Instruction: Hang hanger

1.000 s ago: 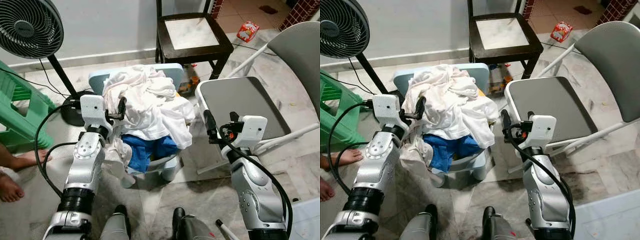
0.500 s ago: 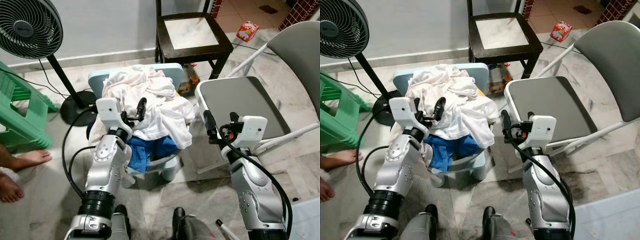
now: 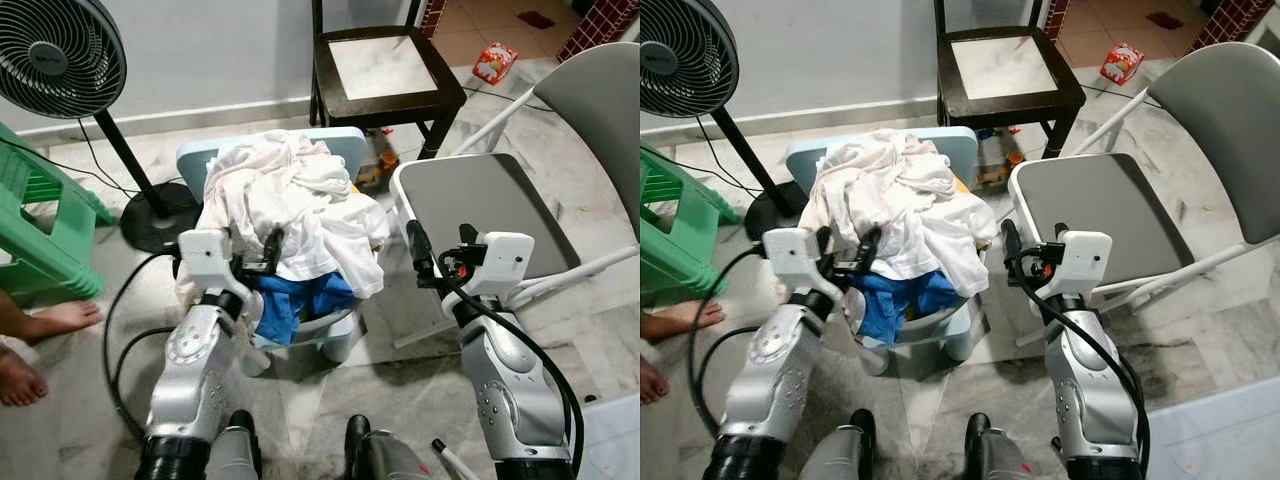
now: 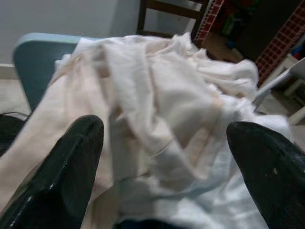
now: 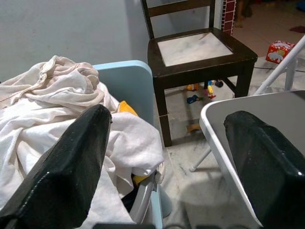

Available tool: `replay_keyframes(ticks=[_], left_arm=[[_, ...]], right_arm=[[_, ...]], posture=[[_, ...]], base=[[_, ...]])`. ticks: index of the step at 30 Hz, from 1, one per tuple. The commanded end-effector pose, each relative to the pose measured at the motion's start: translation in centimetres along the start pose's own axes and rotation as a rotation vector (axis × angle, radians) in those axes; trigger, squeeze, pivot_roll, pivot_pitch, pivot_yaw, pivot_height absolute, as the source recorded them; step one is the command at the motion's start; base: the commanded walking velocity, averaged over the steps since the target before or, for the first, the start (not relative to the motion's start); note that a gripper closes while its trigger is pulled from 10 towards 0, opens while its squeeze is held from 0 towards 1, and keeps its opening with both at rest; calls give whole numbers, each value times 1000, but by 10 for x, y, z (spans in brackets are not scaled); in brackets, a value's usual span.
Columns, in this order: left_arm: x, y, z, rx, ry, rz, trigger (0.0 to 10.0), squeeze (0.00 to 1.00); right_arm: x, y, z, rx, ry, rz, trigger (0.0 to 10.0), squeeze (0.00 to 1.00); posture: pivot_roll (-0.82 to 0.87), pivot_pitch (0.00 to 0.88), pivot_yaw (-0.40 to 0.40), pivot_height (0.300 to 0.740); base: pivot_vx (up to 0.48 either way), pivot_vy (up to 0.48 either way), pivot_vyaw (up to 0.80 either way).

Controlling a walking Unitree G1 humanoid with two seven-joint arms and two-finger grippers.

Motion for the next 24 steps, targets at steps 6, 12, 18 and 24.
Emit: replay_keyframes(ticks=[6,12,18,24], left_arm=[[-8,-3,5,7,49,-29,10000,0],[-13,-5,-3,7,48,10,10000,0],[-20,-1,-17,17,60,41,8471,0],[-17,-3,-23,20,42,57,1020,0]], right_arm=[[1,-5,0,-17,-5,1,10000,0],[1,-5,0,-15,-6,2,10000,0],[2,-4,2,-14,-11,3,10000,0],[2,-4,3,-14,-15,3,10000,0]], posture=[[187,339,-45,740],[178,337,-45,740],[165,342,-45,740],[160,345,-46,740]], base=[[0,0,0],[0,0,0],[0,0,0],[0,0,0]])
Point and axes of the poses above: a point about 5 cm out from each wrist's last joint towards the gripper, its own z axis pointing back from the gripper into the wrist, its own y axis along the axis of the wrist's last joint, x = y × z, the point moved 4 cm from there along -z, pointing out of the wrist towards the gripper, and after that the axes turned 11 degrees about z, right-handed, at the moved point
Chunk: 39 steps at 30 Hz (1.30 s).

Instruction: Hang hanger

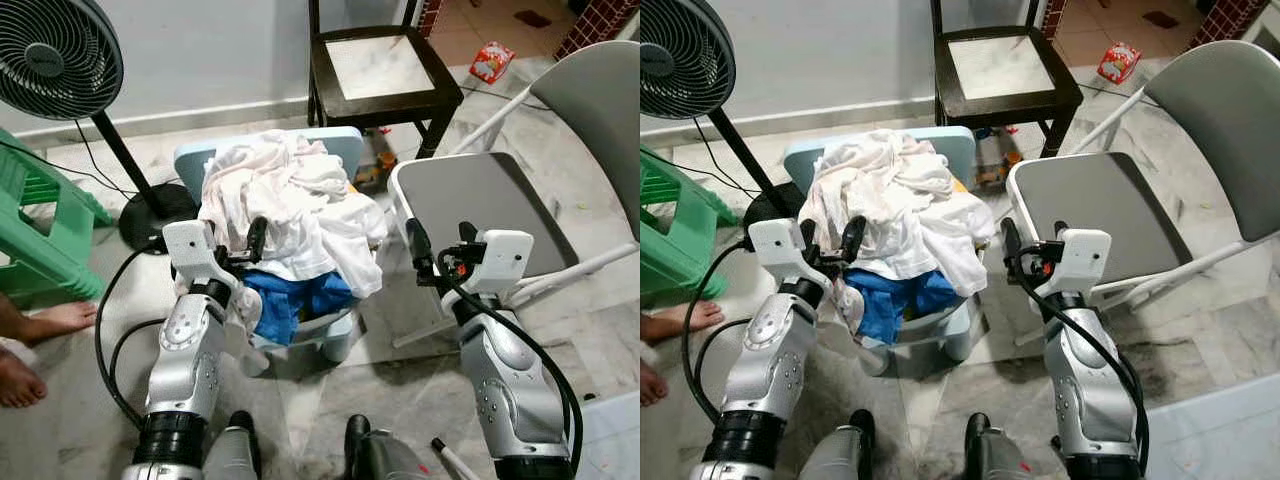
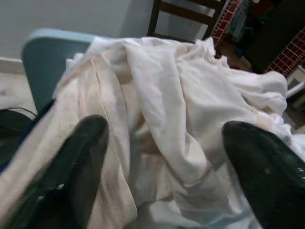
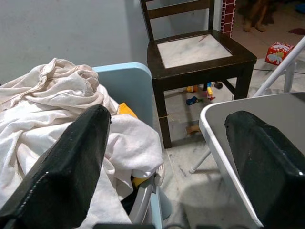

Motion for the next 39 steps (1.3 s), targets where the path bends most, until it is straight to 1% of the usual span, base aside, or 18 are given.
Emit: replay_keyframes(ticks=[1,2,8,17,26,32,33,36,37,39], left_arm=[[-2,-4,1,-6,2,13,1020,0],[-3,-5,-1,-6,1,17,0,0],[-3,-5,-5,-7,-1,20,0,0],[-4,-7,-7,-5,-4,20,0,0],[-6,-9,-6,-1,-7,39,0,0],[-7,-14,-4,-7,-2,45,0,0],[-6,-17,-3,-12,0,48,0,0],[-6,-18,-3,-14,0,48,0,0],[-5,-18,-4,-14,-1,46,0,0],[-5,-18,-5,-13,-3,44,0,0]], right_arm=[[3,-5,4,-19,-16,2,10000,0],[3,-5,5,-19,-17,2,10000,0],[4,-5,5,-18,-22,2,10000,0],[4,-5,5,-20,-26,5,10000,0],[4,-5,4,-19,-22,4,10000,0],[1,-8,5,-33,-1,4,10000,0],[-4,-11,6,-47,32,-4,10000,0],[-9,-12,7,-56,69,-11,10000,0],[-15,-14,9,-67,117,-21,10000,0],[-22,-15,12,-72,169,-29,10000,0]], posture=[[160,345,-46,740],[160,346,-44,740],[159,345,-42,740],[159,343,-44,740],[159,341,-45,740],[153,337,-47,740],[153,338,-47,740],[150,337,-50,740],[150,336,-51,740],[149,336,-51,740]], base=[[0,0,0],[0,0,0],[0,0,0],[0,0,0],[0,0,0],[0,0,0],[0,0,0],[0,0,0],[0,0,0],[0,0,0]])
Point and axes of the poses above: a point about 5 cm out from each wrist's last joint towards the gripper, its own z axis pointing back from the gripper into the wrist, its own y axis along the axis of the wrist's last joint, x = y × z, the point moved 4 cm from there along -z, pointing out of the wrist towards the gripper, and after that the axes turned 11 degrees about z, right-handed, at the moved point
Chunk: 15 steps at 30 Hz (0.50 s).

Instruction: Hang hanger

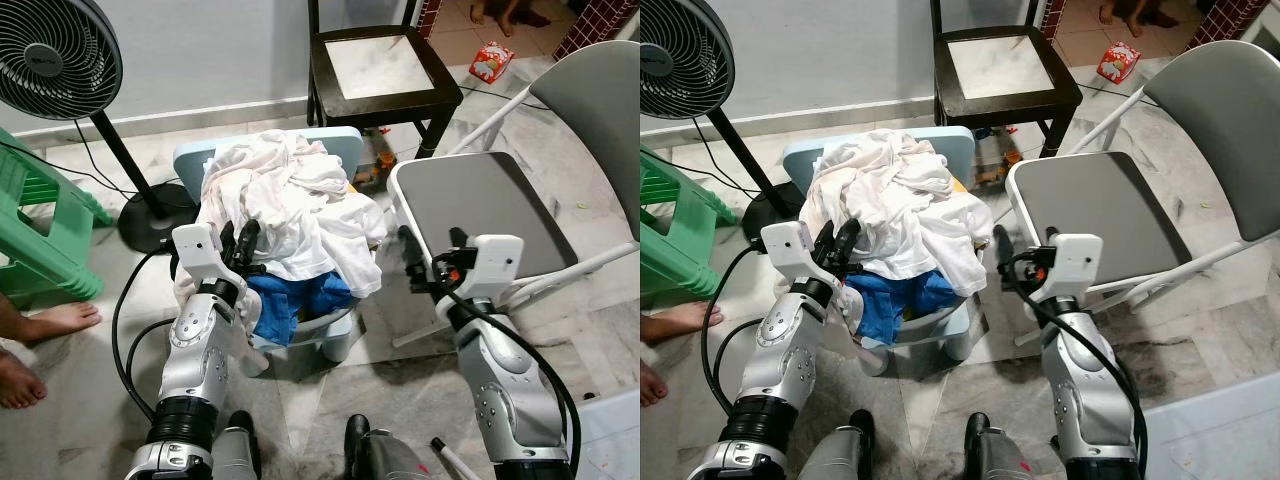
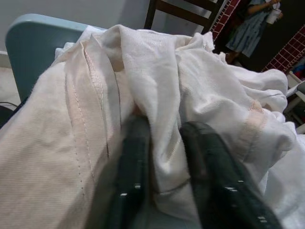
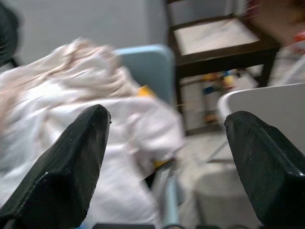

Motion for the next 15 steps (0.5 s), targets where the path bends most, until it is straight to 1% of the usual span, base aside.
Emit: replay_keyframes(ticks=[1,5,9,11,12,15], left_arm=[[-2,-7,2,-17,5,-2,0,0],[-2,-6,3,-14,2,-4,0,0],[-2,-5,3,-10,-2,-3,0,0],[4,-1,3,-2,-29,8,0,0],[14,5,3,13,-71,21,0,0],[18,8,5,19,-84,32,0,0]], right_arm=[[-7,-4,7,-21,66,-12,10000,0],[-10,-4,9,-24,104,-18,10000,0],[-8,-5,9,-26,105,-14,10000,0],[-7,-5,9,-28,105,-10,10000,0],[-7,-5,8,-28,108,-7,10000,0],[-7,-5,8,-29,112,-8,10000,0]], posture=[[148,335,-51,740],[149,335,-49,740],[149,335,-48,740],[151,334,-48,740],[151,334,-48,740],[158,332,-52,740]], base=[[0,0,0],[0,0,0],[0,0,0],[0,0,0],[0,0,0],[0,0,0]])
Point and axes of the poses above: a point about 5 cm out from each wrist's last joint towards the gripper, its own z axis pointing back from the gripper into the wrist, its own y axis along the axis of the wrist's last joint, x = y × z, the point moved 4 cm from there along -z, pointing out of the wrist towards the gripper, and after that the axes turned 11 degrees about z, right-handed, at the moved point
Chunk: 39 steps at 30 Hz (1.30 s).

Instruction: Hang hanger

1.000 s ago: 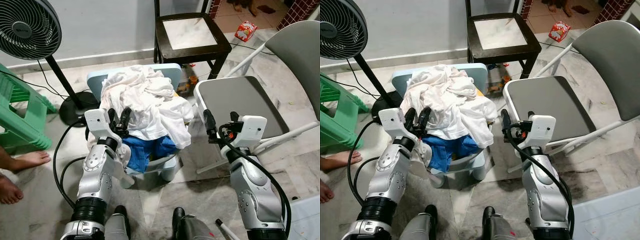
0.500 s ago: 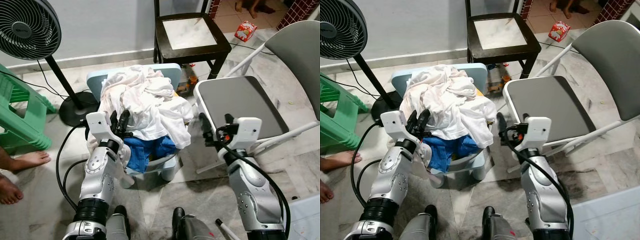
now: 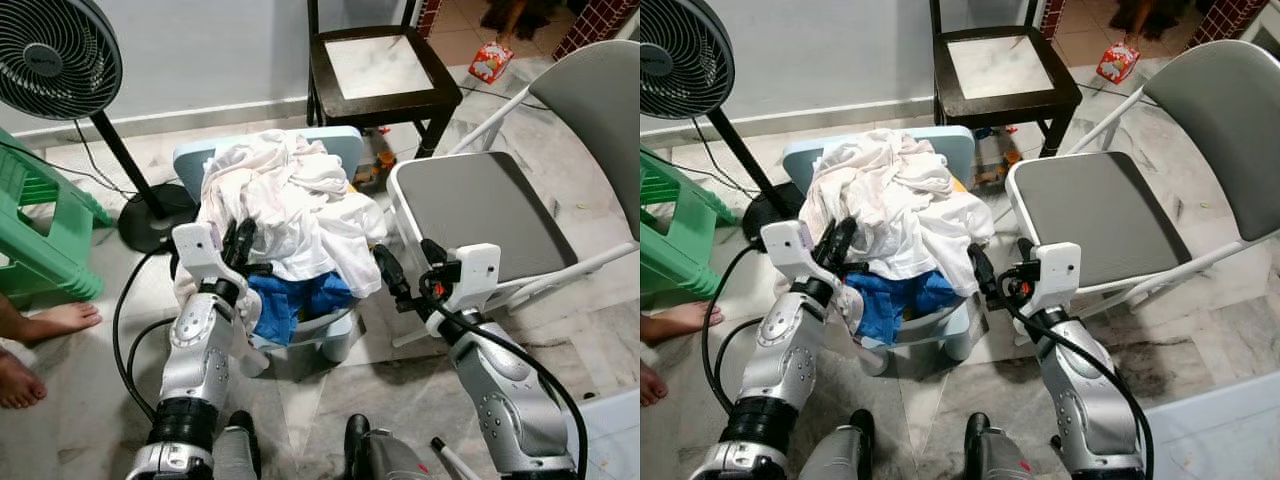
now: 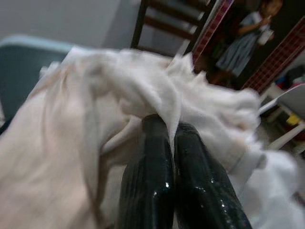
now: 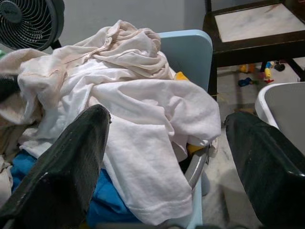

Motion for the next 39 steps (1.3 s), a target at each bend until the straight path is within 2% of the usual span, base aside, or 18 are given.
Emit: replay_keyframes(ticks=[1,2,6,9,11,13,15,19,20,24,25,26,30,31,32,33,39], left_arm=[[2,-6,5,-27,-17,17,0,0],[9,-3,9,-33,-46,53,0,0],[22,5,16,-34,-110,107,0,0],[40,20,25,-52,-202,183,0,0],[44,23,29,-66,-226,216,0,0],[52,28,43,-108,-300,277,0,0],[53,28,56,-149,-325,313,0,0],[48,20,68,-199,-325,284,0,0],[44,15,74,-217,-310,274,0,0],[9,-10,100,-318,-154,236,0,0],[9,-10,100,-318,-154,236,0,0],[-2,-17,107,-336,-105,186,0,0],[-30,-20,111,-301,31,68,0,0],[-48,-17,113,-265,128,13,0,0],[-48,-17,113,-265,128,13,0,0],[-61,-15,117,-249,194,-37,0,0],[-79,-17,127,-243,273,-120,0,0]], right_arm=[[3,-3,4,-16,-7,-6,10000,0],[4,-3,3,-13,-10,0,10000,0],[6,-2,2,-12,-15,4,10000,0],[6,-4,1,-15,-14,6,10000,0],[5,-4,1,-17,-12,6,10000,0],[3,-6,1,-20,-6,5,10000,0],[1,-7,0,-23,-1,6,10000,0],[1,-8,0,-25,0,6,10000,0],[1,-9,0,-26,1,6,10000,0],[0,-11,0,-31,5,7,10000,0],[0,-11,0,-31,5,7,10000,0],[0,-11,0,-33,5,8,10000,0],[-1,-13,1,-40,9,9,10000,0],[-1,-14,1,-43,11,10,10000,0],[-1,-14,1,-43,11,10,10000,0],[-2,-15,1,-47,13,12,10000,0],[-2,-16,1,-50,15,15,10000,0]], posture=[[158,332,-52,740],[161,333,-53,740],[166,332,-54,740],[177,333,-56,740],[180,333,-56,740],[191,335,-58,740],[194,335,-57,740],[201,337,-58,740],[202,338,-59,740],[205,343,-61,740],[205,343,-61,740],[204,348,-64,740],[204,350,-65,740],[204,350,-67,740],[204,350,-67,740],[204,351,-67,740],[206,350,-68,740]], base=[[0,0,0],[0,0,0],[0,0,0],[0,0,0],[0,0,0],[0,0,0],[0,0,0],[0,0,0],[0,0,0],[0,0,0],[0,0,0],[0,0,0],[0,0,0],[0,0,0],[0,0,0],[0,0,0],[0,0,0]])
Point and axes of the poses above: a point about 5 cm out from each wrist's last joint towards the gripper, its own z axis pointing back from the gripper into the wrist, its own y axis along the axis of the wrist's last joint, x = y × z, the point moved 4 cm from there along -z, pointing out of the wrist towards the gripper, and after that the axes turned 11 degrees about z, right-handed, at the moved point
